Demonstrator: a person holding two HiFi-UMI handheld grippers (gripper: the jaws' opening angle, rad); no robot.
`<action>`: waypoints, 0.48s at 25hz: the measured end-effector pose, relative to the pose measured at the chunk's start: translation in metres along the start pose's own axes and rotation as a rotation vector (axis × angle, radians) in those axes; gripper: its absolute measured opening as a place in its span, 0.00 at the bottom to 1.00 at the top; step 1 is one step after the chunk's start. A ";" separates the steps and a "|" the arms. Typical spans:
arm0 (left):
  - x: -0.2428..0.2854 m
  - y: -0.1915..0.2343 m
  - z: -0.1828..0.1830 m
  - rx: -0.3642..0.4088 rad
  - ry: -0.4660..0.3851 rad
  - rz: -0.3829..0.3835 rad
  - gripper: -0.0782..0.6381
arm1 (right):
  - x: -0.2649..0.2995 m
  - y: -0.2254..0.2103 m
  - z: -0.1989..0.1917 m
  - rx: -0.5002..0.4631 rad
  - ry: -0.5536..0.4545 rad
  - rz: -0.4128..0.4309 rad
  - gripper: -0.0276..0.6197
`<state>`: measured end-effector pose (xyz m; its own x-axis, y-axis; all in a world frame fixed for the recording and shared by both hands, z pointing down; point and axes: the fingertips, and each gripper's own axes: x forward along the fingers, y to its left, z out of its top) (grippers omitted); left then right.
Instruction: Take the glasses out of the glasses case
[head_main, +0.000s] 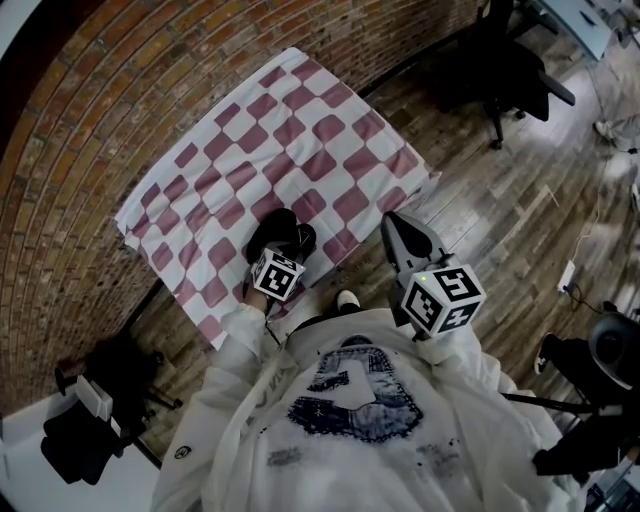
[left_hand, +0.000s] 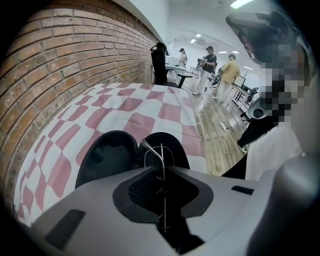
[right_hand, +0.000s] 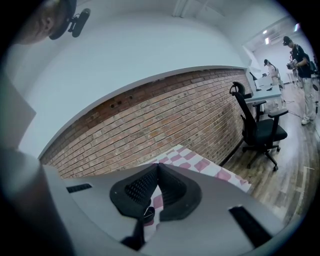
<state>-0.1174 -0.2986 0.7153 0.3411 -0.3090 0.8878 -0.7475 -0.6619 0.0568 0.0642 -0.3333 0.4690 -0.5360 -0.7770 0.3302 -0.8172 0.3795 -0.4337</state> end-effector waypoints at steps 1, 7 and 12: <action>0.000 -0.001 -0.001 0.000 0.003 0.001 0.19 | -0.001 -0.001 0.000 0.002 -0.001 -0.001 0.06; -0.001 0.000 -0.001 0.008 0.017 0.015 0.18 | -0.007 -0.007 0.001 0.018 -0.009 -0.013 0.06; -0.001 0.000 0.000 0.020 0.017 0.016 0.18 | -0.007 -0.007 0.001 0.025 -0.012 -0.012 0.06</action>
<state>-0.1176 -0.2983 0.7143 0.3197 -0.3080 0.8961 -0.7413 -0.6703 0.0341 0.0738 -0.3307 0.4693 -0.5235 -0.7875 0.3252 -0.8179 0.3574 -0.4509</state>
